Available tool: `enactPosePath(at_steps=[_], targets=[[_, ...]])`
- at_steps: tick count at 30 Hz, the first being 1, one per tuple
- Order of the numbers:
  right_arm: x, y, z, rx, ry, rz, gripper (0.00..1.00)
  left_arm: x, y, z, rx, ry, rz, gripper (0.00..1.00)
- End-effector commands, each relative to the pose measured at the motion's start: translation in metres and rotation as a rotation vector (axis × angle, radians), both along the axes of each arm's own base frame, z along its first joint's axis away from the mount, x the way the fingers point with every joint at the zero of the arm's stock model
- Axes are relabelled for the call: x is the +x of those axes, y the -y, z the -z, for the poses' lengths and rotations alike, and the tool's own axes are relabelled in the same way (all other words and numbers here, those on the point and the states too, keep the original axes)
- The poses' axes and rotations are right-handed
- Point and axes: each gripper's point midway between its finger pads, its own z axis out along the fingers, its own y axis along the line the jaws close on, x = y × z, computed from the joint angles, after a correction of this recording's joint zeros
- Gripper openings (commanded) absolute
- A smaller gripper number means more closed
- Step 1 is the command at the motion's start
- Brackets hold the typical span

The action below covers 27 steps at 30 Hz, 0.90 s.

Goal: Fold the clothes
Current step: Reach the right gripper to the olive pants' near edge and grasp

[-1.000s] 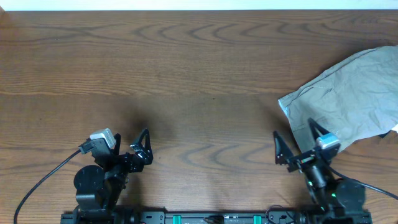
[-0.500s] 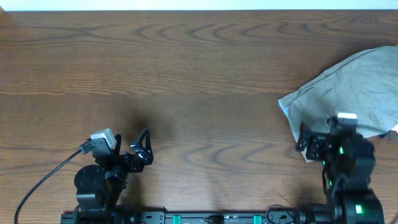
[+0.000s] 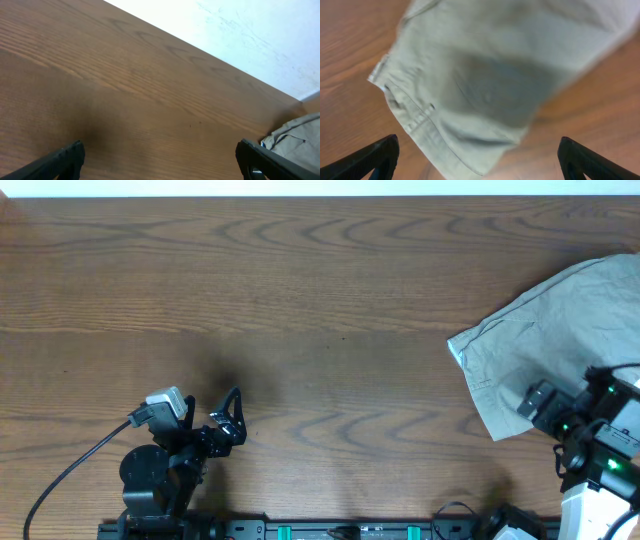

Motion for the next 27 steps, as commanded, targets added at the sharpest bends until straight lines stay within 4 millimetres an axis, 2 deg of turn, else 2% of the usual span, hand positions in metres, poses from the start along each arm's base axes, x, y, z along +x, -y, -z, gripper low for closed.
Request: enactPosePath(at_steps=[1,5,10,17,27], targets=[[-0.012,0.004,0.000,0.114,0.000,0.128,0.99,-0.001,0.003,-0.001,0.004,0.010,0.020,0.98],[-0.029,0.004,0.010,0.207,-0.041,0.251,0.99,-0.001,0.003,-0.001,0.004,0.010,0.020,0.98],[-0.038,0.001,0.021,0.237,-0.085,0.276,0.99,-0.001,0.003,-0.001,0.004,0.010,0.020,0.98],[-0.033,0.005,0.045,0.250,-0.102,0.277,0.99,-0.001,0.003,-0.001,0.004,0.010,0.020,0.98],[-0.024,0.001,0.078,0.367,-0.185,0.279,0.99,-0.001,0.003,-0.001,0.004,0.010,0.020,0.98]])
